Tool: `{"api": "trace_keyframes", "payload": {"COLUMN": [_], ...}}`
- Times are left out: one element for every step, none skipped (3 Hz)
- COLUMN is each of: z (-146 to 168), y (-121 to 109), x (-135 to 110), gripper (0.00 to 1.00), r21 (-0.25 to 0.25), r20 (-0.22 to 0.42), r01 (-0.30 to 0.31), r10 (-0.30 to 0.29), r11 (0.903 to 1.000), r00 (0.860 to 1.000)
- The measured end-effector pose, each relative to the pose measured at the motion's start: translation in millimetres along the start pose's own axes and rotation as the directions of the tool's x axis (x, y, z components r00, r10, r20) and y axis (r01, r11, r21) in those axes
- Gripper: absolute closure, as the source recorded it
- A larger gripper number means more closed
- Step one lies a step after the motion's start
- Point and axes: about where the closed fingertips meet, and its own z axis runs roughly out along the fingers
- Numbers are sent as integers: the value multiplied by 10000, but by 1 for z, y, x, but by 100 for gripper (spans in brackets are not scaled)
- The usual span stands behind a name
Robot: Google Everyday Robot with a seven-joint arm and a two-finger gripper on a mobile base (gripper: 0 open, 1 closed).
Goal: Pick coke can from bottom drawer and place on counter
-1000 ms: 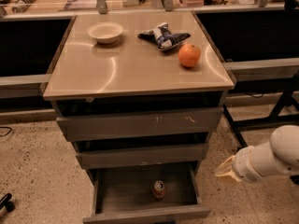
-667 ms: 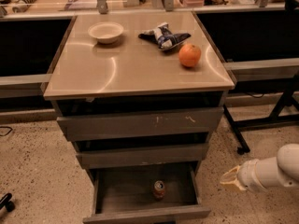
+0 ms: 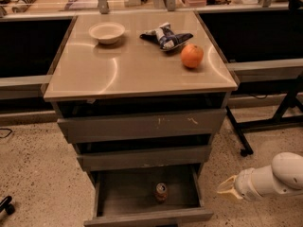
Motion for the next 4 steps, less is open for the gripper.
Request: {"api": "trace_keyframes", "payload": {"z": [26, 74, 143, 142], "y": [-4, -10, -10, -10], "x": [13, 15, 16, 15], "gripper": [100, 100, 100, 100], "r21": [-178, -572, -1167, -1160], "r20": [479, 1719, 3056, 3042], "r01": [444, 1350, 2079, 2088], "r10": [-435, -1235, -1641, -1654], "r11": [9989, 9892, 9712, 9710], "r00": [9979, 9774, 9379, 9381]}}
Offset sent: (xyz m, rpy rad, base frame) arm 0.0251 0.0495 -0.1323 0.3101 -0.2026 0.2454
